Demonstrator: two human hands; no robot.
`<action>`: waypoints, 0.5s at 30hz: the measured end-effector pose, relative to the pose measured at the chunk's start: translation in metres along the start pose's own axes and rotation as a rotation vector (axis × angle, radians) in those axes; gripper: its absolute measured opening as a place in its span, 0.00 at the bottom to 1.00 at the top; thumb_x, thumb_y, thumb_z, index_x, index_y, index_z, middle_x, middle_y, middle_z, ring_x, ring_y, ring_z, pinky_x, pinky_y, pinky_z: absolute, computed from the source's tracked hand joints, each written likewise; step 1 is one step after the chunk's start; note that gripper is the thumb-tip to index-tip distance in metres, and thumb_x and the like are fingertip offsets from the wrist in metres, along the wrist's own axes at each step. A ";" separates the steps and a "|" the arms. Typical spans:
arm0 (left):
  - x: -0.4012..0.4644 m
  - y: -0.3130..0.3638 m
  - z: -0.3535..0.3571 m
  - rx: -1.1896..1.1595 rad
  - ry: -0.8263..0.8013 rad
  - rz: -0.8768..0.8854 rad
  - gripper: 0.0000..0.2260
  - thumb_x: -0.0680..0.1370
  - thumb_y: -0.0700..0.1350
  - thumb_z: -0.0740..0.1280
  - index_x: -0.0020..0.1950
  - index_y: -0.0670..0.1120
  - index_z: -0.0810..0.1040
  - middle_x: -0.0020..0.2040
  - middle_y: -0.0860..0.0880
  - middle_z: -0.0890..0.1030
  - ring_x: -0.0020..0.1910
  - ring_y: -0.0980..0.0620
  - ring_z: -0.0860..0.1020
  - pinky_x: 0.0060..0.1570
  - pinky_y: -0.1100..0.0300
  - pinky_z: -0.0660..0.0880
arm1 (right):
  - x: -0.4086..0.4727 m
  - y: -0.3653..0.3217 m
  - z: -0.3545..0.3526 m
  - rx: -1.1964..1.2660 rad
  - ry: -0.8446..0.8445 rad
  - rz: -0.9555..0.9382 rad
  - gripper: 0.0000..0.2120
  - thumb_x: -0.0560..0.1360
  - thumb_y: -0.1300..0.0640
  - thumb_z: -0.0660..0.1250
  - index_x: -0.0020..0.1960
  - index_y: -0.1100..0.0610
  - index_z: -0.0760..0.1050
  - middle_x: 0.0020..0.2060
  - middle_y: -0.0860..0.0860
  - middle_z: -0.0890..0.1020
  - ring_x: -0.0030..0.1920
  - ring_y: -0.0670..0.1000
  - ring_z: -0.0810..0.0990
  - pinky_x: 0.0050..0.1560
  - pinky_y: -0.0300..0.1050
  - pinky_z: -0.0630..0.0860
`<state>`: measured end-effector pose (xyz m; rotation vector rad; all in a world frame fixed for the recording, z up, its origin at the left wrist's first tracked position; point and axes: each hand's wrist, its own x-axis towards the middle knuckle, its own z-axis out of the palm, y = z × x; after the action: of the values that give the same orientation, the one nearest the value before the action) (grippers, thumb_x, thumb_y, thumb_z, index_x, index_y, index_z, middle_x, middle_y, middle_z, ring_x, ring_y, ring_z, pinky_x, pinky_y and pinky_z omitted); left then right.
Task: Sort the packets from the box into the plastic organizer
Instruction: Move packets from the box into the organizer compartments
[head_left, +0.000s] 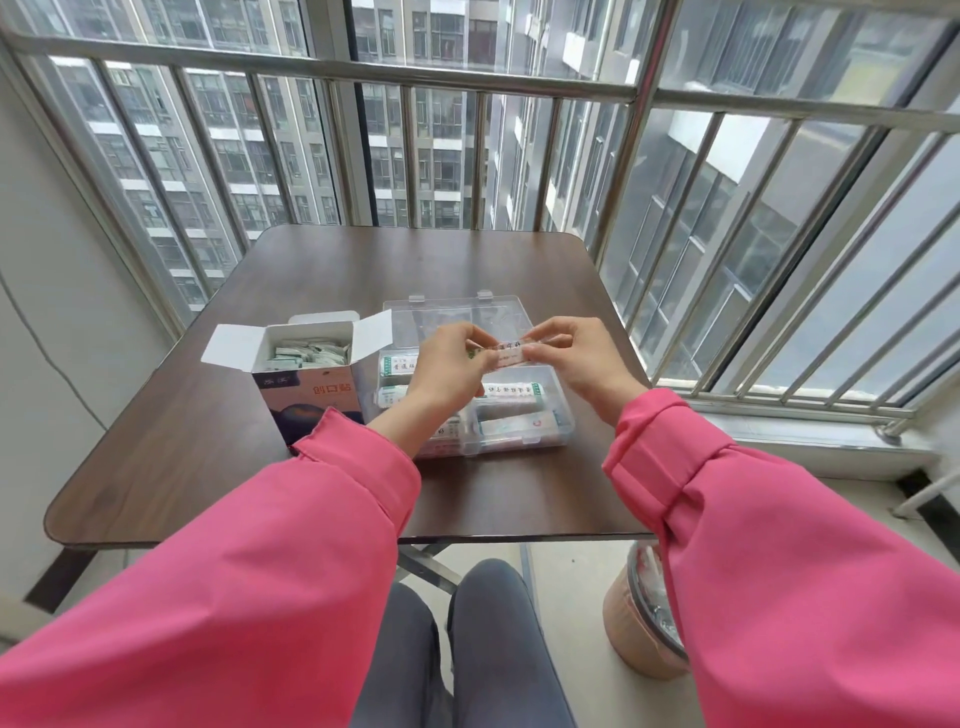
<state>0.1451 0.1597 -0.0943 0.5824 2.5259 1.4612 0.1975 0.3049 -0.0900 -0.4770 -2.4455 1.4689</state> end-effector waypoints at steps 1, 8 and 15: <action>0.000 0.000 0.000 0.042 -0.009 0.005 0.05 0.76 0.38 0.66 0.52 0.42 0.78 0.42 0.47 0.79 0.25 0.56 0.74 0.21 0.72 0.66 | 0.002 0.003 -0.001 -0.058 0.031 0.016 0.05 0.69 0.62 0.73 0.41 0.53 0.80 0.35 0.53 0.83 0.38 0.47 0.81 0.48 0.42 0.75; 0.007 -0.005 0.005 0.459 -0.105 0.016 0.06 0.73 0.40 0.70 0.48 0.47 0.83 0.48 0.45 0.83 0.51 0.44 0.80 0.50 0.53 0.76 | -0.005 0.004 0.000 -0.519 -0.049 0.051 0.05 0.69 0.55 0.73 0.45 0.49 0.81 0.46 0.50 0.81 0.52 0.52 0.79 0.52 0.46 0.74; 0.011 -0.004 0.009 0.740 -0.122 0.077 0.09 0.75 0.38 0.66 0.54 0.46 0.81 0.56 0.44 0.78 0.56 0.41 0.76 0.48 0.53 0.71 | -0.003 0.000 0.007 -0.752 -0.067 0.004 0.05 0.71 0.54 0.71 0.46 0.50 0.81 0.49 0.52 0.82 0.54 0.54 0.79 0.47 0.42 0.68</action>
<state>0.1371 0.1694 -0.1017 0.8345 2.9169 0.4328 0.1975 0.2983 -0.0936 -0.5651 -2.9918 0.5127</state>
